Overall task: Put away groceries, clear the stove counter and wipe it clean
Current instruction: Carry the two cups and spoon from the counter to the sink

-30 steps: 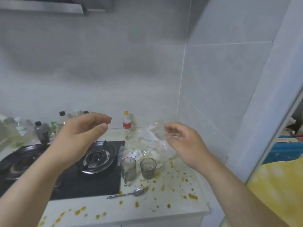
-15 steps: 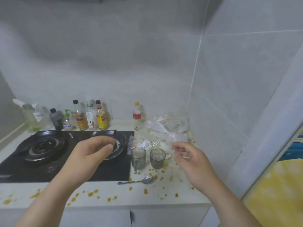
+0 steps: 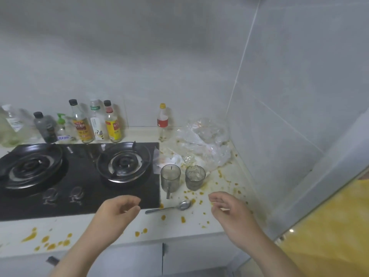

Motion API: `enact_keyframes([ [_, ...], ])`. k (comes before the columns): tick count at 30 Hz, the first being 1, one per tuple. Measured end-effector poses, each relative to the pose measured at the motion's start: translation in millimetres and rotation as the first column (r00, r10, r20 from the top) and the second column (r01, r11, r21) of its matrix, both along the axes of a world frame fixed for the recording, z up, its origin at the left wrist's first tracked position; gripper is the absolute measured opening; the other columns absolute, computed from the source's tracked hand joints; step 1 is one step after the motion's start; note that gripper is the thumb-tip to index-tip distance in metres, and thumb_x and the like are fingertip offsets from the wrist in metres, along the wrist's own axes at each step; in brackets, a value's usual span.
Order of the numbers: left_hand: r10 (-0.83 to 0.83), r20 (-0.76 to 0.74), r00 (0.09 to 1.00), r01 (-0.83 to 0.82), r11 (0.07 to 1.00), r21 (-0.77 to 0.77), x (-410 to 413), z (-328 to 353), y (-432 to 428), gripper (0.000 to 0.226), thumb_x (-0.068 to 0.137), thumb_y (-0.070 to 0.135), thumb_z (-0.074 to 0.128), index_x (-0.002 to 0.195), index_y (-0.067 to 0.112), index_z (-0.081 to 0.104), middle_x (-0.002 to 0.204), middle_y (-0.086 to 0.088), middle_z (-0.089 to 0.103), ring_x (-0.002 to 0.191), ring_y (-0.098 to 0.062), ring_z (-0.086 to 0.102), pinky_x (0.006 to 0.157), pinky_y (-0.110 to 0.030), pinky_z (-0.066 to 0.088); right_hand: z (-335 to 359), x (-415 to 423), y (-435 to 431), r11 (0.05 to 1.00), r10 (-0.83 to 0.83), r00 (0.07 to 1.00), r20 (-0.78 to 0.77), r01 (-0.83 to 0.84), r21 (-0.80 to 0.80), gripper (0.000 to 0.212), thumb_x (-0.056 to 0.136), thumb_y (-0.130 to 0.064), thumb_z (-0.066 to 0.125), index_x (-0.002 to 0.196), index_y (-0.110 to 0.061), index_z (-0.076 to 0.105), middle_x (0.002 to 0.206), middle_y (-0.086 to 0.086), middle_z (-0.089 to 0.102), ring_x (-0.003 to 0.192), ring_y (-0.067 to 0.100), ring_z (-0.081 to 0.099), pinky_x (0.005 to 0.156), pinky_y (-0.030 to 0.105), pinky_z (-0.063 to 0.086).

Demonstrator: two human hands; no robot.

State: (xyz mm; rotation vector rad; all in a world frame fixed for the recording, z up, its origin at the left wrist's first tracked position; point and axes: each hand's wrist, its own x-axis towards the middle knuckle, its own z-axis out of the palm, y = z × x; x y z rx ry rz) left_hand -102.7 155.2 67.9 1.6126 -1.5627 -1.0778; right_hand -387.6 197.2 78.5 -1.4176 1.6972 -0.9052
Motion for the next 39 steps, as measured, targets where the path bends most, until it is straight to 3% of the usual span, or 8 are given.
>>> enact_keyframes([
  [3, -0.037, 0.049, 0.998, 0.036, 0.999, 0.024, -2.7, -22.8, -9.9, 0.015, 0.086, 0.015, 0.066, 0.091, 0.028, 0.067, 0.093, 0.01, 0.07, 0.09, -0.002, 0.064, 0.075, -0.02, 0.047, -12.8, 1.5, -4.5, 0.999, -0.002, 1.0, -0.022, 0.003, 0.035, 0.034, 0.091, -0.013, 0.056, 0.1, -0.046, 0.057, 0.109, -0.024, 0.062, 0.105, -0.007, 0.056, 0.077, 0.008, 0.044],
  [8, -0.042, 0.153, 0.987, 0.032, 0.997, 0.067, -14.0, -54.3, -26.2, 0.013, 0.086, 0.018, 0.064, 0.093, 0.029, 0.066, 0.095, 0.012, 0.069, 0.09, -0.002, 0.063, 0.076, -0.019, 0.045, -27.5, -5.3, -21.4, 0.995, 0.026, 0.999, -0.038, -0.022, 0.092, 0.039, 0.091, -0.014, 0.056, 0.101, -0.052, 0.051, 0.112, -0.022, 0.061, 0.106, -0.009, 0.054, 0.076, 0.006, 0.044],
  [15, -0.035, 0.325, 0.945, 0.004, 0.995, 0.095, -30.2, -81.4, -51.3, 0.022, 0.087, 0.023, 0.062, 0.107, 0.022, 0.07, 0.098, 0.012, 0.066, 0.091, -0.004, 0.061, 0.08, -0.023, 0.047, -54.3, -31.6, -61.3, 0.984, 0.098, 0.995, -0.025, -0.093, 0.151, 0.035, 0.092, -0.014, 0.053, 0.104, -0.046, 0.053, 0.113, -0.023, 0.06, 0.106, -0.008, 0.055, 0.078, 0.006, 0.042],
  [19, -0.059, 0.431, 0.9, 0.004, 0.992, 0.128, -41.5, -94.8, -62.2, 0.025, 0.087, 0.024, 0.061, 0.111, 0.022, 0.068, 0.104, 0.01, 0.064, 0.095, -0.007, 0.059, 0.085, -0.024, 0.048, -65.9, -45.4, -91.2, 0.975, 0.157, 0.988, -0.009, -0.153, 0.162, 0.033, 0.093, -0.016, 0.054, 0.104, -0.047, 0.053, 0.112, -0.023, 0.06, 0.104, -0.008, 0.055, 0.068, 0.008, 0.044],
  [21, -0.077, 0.471, 0.879, 0.004, 0.988, 0.152, -47.6, -103.2, -68.0, 0.026, 0.087, 0.025, 0.061, 0.113, 0.024, 0.068, 0.109, 0.009, 0.064, 0.096, -0.008, 0.059, 0.086, -0.023, 0.047, -72.2, -53.0, -105.2, 0.97, 0.19, 0.982, -0.014, -0.185, 0.158, 0.034, 0.092, -0.016, 0.054, 0.105, -0.047, 0.054, 0.112, -0.023, 0.061, 0.105, -0.009, 0.055, 0.077, 0.009, 0.044],
  [29, -0.028, 0.51, 0.86, -0.038, 0.992, 0.119, -64.5, -134.7, -87.4, 0.022, 0.088, 0.021, 0.06, 0.108, 0.026, 0.069, 0.108, 0.009, 0.063, 0.1, -0.014, 0.061, 0.081, -0.022, 0.045, -98.8, -62.1, -140.0, 0.94, 0.299, 0.954, -0.014, -0.292, 0.176, 0.041, 0.091, -0.014, 0.055, 0.097, -0.054, 0.048, 0.112, -0.02, 0.061, 0.105, -0.004, 0.055, 0.085, 0.014, 0.045],
  [34, -0.095, 0.582, 0.807, 0.031, 0.992, 0.119, -67.7, -150.2, -93.4, 0.029, 0.089, 0.022, 0.057, 0.116, 0.026, 0.067, 0.114, 0.006, 0.064, 0.104, -0.014, 0.061, 0.084, -0.02, 0.043, -106.2, -63.0, -147.3, 0.922, 0.341, 0.94, -0.023, -0.33, 0.201, 0.038, 0.092, -0.014, 0.055, 0.116, -0.043, 0.051, 0.113, -0.019, 0.061, 0.104, -0.005, 0.055, 0.088, 0.015, 0.046],
  [39, -0.102, 0.613, 0.784, 0.063, 0.994, 0.086, -63.9, -166.5, -93.7, 0.033, 0.087, 0.021, 0.055, 0.116, 0.032, 0.066, 0.109, 0.008, 0.064, 0.101, -0.015, 0.061, 0.079, -0.022, 0.046, -110.9, -62.7, -154.1, 0.907, 0.372, 0.928, -0.028, -0.357, 0.222, 0.038, 0.092, -0.016, 0.053, 0.116, -0.045, 0.051, 0.113, -0.021, 0.06, 0.106, -0.004, 0.055, 0.087, 0.014, 0.045],
])
